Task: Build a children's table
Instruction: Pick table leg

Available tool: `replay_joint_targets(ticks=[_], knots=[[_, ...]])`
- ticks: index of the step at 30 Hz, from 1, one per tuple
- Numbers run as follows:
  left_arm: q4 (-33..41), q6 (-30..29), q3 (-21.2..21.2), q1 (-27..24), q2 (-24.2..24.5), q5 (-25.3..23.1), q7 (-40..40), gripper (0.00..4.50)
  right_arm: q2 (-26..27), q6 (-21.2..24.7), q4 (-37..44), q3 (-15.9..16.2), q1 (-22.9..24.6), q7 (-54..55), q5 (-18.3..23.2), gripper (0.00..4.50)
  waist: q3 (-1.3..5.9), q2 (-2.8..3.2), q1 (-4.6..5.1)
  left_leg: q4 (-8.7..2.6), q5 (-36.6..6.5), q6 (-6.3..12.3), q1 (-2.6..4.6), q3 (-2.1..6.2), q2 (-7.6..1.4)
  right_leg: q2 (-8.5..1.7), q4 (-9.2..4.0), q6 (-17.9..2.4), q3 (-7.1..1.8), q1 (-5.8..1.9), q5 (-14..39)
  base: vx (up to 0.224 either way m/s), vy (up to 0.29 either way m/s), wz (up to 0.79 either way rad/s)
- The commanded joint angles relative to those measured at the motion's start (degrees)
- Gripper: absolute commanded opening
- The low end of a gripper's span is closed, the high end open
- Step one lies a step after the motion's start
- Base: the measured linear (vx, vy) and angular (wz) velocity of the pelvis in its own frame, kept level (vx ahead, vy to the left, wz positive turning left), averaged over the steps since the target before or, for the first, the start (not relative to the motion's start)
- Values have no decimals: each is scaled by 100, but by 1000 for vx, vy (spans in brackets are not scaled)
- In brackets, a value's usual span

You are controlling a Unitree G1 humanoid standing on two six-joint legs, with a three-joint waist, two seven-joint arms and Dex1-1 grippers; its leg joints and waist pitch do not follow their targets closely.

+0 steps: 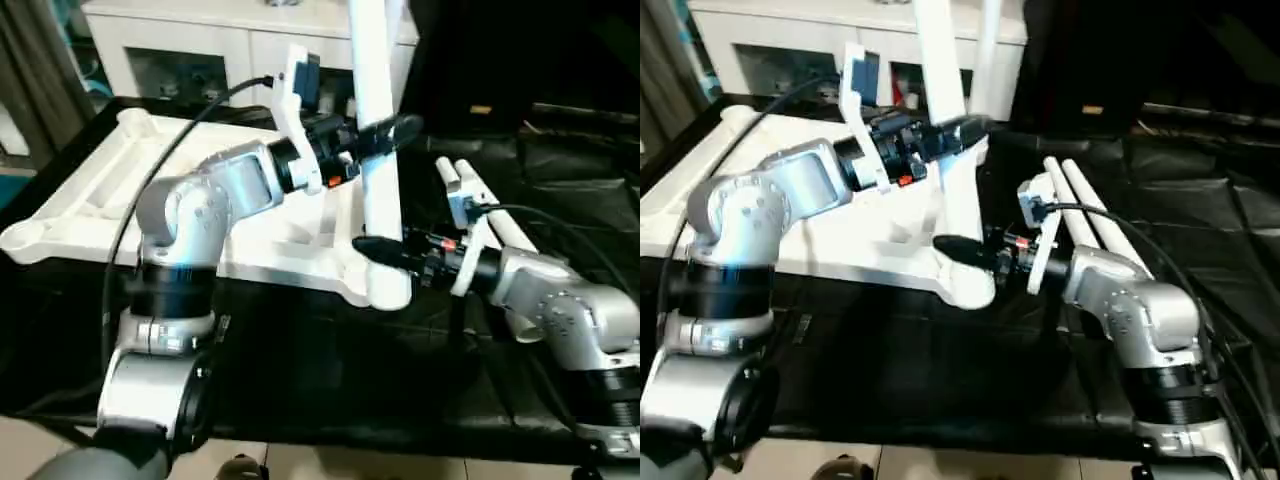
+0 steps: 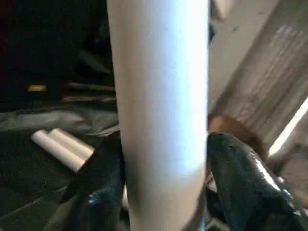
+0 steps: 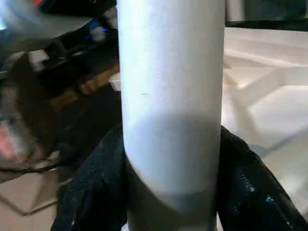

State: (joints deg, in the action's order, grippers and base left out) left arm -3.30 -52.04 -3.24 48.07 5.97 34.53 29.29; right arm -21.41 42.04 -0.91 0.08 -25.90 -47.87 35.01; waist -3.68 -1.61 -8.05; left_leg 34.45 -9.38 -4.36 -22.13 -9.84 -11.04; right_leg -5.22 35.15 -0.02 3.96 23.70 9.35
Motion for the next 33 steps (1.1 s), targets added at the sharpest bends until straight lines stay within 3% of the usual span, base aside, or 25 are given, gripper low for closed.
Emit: replay_joint_targets(ticks=[1,6,14,19,20,27,31,32,33], knots=[[199,-72,129,-33,-57,-102,-204,294,-11,-133,-29,-24,-155,123,-110,193,464,-65,4,-376,-839,57,70,10,-144,-273,-390,-938,-207,-348,1244,0,0,0],[174,-144,-82,-44,-354,-106,-784,294,82,-201,-113,28,-222,194,-224,192,457,-82,-2,-371,-906,78,68,6,-139,-270,-409,-905,-204,-338,1367,0,0,0],[210,-137,-107,-85,-413,-60,-810,226,129,-276,-138,120,-243,216,-317,191,465,-57,6,-376,-914,84,64,17,-134,-258,-411,-867,-198,-342,1312,0,0,0],[155,-61,-252,-28,-458,-6,-980,188,177,-747,-156,114,-245,302,-575,191,467,-50,11,-376,-938,63,64,18,-134,-263,-411,-877,-197,-340,1286,0,0,0],[124,-21,-290,11,-443,9,-960,186,233,-840,-223,39,-264,252,-518,247,466,-66,10,-376,-950,74,63,17,-131,-263,-416,-876,-195,-342,1303,0,0,0],[95,-169,-265,130,-179,182,-497,185,59,-498,-255,6,-274,-178,-217,304,464,-42,3,-380,-972,118,79,20,-126,-245,-403,-900,-193,-344,1289,0,0,0],[62,-474,-418,206,-115,584,-150,184,-275,-118,-115,26,-192,-655,45,309,477,-37,-28,-362,-868,161,86,16,-133,-250,-363,-1052,-198,-358,1035,0,0,0],[46,-538,-437,222,-79,671,-37,184,-325,-50,-111,10,-186,-718,97,309,469,-69,-22,-365,-817,186,63,14,-128,-251,-361,-1086,-196,-362,1003,0,0,0],[-1,-645,-476,250,-21,802,113,184,-417,98,-108,-17,-181,-828,202,309,471,-63,-23,-359,-824,193,64,9,-121,-252,-361,-1100,-196,-366,1015,0,0,0]])
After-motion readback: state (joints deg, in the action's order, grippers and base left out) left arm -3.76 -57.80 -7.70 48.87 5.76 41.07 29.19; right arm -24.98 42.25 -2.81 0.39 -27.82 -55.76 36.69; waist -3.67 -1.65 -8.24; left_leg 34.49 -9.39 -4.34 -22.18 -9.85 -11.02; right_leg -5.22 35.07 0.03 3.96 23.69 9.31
